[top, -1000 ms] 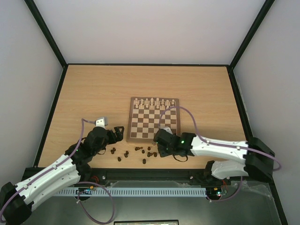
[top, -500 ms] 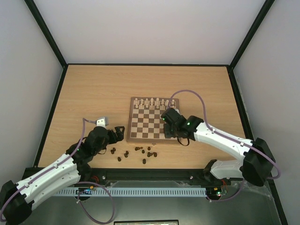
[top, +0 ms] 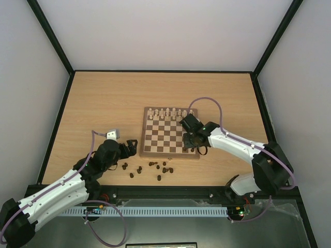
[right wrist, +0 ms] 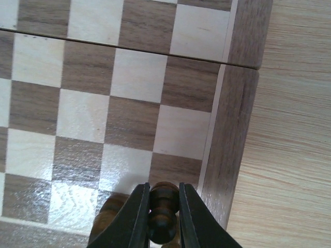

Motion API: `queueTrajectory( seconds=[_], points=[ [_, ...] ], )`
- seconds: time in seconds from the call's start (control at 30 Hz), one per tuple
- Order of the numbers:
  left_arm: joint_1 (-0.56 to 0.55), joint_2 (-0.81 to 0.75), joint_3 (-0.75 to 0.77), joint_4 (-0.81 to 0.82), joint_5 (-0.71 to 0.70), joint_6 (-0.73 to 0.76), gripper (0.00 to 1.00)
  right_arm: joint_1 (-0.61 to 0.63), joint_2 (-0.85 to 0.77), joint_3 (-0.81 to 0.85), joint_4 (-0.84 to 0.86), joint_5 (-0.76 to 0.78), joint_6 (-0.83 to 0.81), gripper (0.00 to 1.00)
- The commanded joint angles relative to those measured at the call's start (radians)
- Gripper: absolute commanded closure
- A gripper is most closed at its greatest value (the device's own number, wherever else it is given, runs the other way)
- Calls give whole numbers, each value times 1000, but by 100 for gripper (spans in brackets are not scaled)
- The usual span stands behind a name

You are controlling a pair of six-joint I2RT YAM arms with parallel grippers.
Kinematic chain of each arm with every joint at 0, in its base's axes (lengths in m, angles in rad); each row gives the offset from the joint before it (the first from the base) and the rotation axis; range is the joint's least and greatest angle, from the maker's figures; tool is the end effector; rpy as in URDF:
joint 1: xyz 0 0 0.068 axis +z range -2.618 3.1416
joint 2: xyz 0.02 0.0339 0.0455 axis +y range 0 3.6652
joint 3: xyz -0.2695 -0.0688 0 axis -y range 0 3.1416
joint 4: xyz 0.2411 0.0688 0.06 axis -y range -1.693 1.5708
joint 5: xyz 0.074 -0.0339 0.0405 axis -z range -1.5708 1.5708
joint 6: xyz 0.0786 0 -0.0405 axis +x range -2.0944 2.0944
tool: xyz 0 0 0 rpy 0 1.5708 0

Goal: Set up the chess pieces on the board
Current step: Place the chess piece on the chessboard.

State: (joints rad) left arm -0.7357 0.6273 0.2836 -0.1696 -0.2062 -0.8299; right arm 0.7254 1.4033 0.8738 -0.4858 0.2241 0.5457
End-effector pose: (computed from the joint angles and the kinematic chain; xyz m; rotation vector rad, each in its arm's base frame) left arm 0.1446 -0.1092 0.1728 -0.2315 2.1458 -0.7296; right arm 0.2307 0.1813 0.1812 -0.1478 2.5554 0.2013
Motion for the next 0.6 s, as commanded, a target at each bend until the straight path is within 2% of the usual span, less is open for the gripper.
queueTrajectory(
  seconds=[0.0, 0.37, 0.57],
  points=[
    [-2, 1, -12, 12, -7, 11, 1, -23, 37, -21, 14, -15, -31, 95],
    [-2, -5, -14, 6, -9, 6, 1, -32, 104, -37, 32, -7, -33, 93],
    [-2, -6, -12, 3, -10, 8, 1, -32, 109, -37, 30, -8, -33, 86]
  ],
)
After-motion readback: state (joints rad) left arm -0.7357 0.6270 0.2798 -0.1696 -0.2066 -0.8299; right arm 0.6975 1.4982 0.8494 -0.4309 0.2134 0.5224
